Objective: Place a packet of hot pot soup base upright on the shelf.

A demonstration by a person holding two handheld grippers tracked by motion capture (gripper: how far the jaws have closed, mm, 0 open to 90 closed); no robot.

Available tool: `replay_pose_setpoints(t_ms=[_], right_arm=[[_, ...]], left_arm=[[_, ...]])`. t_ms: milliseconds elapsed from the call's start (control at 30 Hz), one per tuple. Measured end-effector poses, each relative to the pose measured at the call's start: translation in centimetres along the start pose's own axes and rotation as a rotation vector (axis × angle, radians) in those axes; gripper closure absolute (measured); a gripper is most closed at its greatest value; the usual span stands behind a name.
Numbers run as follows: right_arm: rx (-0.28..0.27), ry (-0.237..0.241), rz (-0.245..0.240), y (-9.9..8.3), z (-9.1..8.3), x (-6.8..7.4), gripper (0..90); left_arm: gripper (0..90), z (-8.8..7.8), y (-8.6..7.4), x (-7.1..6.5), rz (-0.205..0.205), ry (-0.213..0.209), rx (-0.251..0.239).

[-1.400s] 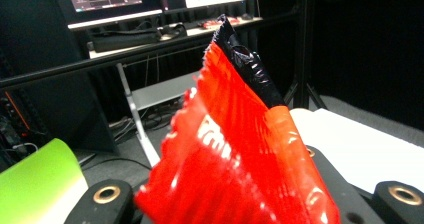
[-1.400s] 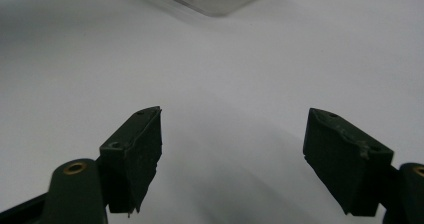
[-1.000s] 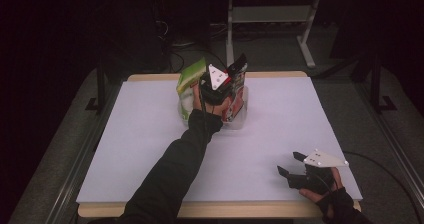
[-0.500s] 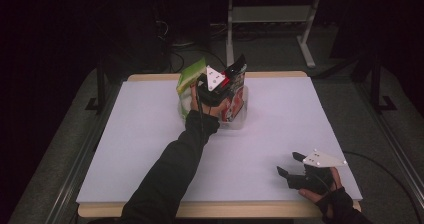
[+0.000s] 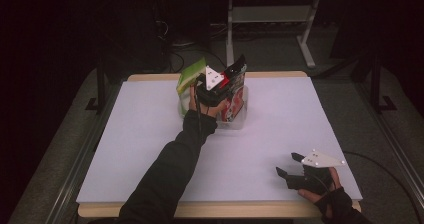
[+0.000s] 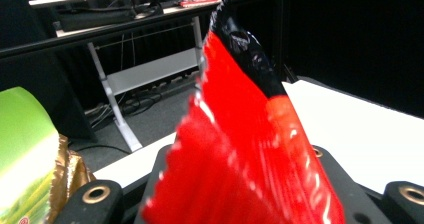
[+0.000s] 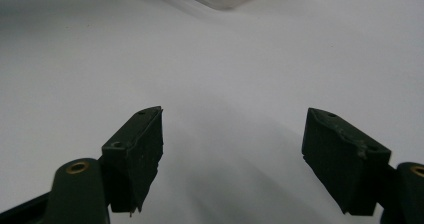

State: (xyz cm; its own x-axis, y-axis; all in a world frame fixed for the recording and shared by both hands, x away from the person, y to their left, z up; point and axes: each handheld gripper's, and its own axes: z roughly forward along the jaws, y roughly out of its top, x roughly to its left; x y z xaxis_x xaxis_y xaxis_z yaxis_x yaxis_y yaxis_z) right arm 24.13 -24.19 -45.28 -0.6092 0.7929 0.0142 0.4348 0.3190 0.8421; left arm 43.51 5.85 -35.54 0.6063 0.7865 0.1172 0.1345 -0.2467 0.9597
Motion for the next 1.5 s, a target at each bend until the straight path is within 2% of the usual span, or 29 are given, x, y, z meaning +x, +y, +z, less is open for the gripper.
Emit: replay_pose_setpoints(t_ms=[100, 300, 367, 433, 567, 667, 800, 1000, 1133, 1367, 1500], right_arm=[[0.003, 0.0, 0.0, 0.0, 0.1, 0.0, 23.6], [0.011, 0.004, -0.001, 0.0, 0.2, 0.1, 23.5], [0.013, 0.003, 0.002, -0.1, 0.2, 0.1, 23.5], [0.012, 0.002, 0.0, 0.0, 0.2, 0.0, 23.6], [0.013, 0.004, -0.003, 0.0, 0.2, 0.1, 23.5], [0.012, 0.004, 0.0, 0.0, 0.2, 0.0, 23.6], [0.019, 0.004, -0.001, -0.1, 0.2, -0.1, 23.6], [0.024, 0.004, -0.003, 0.0, 0.4, 0.0, 23.6], [0.027, 0.006, -0.011, 0.0, 0.4, 0.1, 23.6], [0.029, 0.008, -0.011, 0.0, 0.4, 0.2, 23.6], [0.035, 0.008, -0.019, 0.0, 0.5, 0.3, 23.5]], left_arm=[[69.2, -0.1, -0.2, 0.0, 0.014, -0.007, 0.002], [68.5, -0.3, -0.2, 0.4, 0.012, -0.026, 0.015], [67.7, -0.4, -0.2, 0.3, -0.002, -0.033, 0.014], [66.9, -0.5, -0.2, 0.2, 0.026, -0.033, 0.02], [64.9, -0.7, -0.1, 0.3, 0.031, -0.029, 0.026], [62.9, -1.2, 0.0, 0.2, 0.037, -0.043, 0.026], [59.7, -1.8, 0.2, 0.2, 0.069, -0.053, 0.037], [50.0, -2.5, 0.3, 0.3, 0.059, -0.104, 0.061], [45.3, -3.2, 0.5, 0.1, 0.083, -0.122, 0.082], [41.8, -4.1, 0.9, 0.1, 0.096, -0.136, 0.084], [40.2, -4.6, 0.9, 0.1, 0.133, -0.138, 0.097]])
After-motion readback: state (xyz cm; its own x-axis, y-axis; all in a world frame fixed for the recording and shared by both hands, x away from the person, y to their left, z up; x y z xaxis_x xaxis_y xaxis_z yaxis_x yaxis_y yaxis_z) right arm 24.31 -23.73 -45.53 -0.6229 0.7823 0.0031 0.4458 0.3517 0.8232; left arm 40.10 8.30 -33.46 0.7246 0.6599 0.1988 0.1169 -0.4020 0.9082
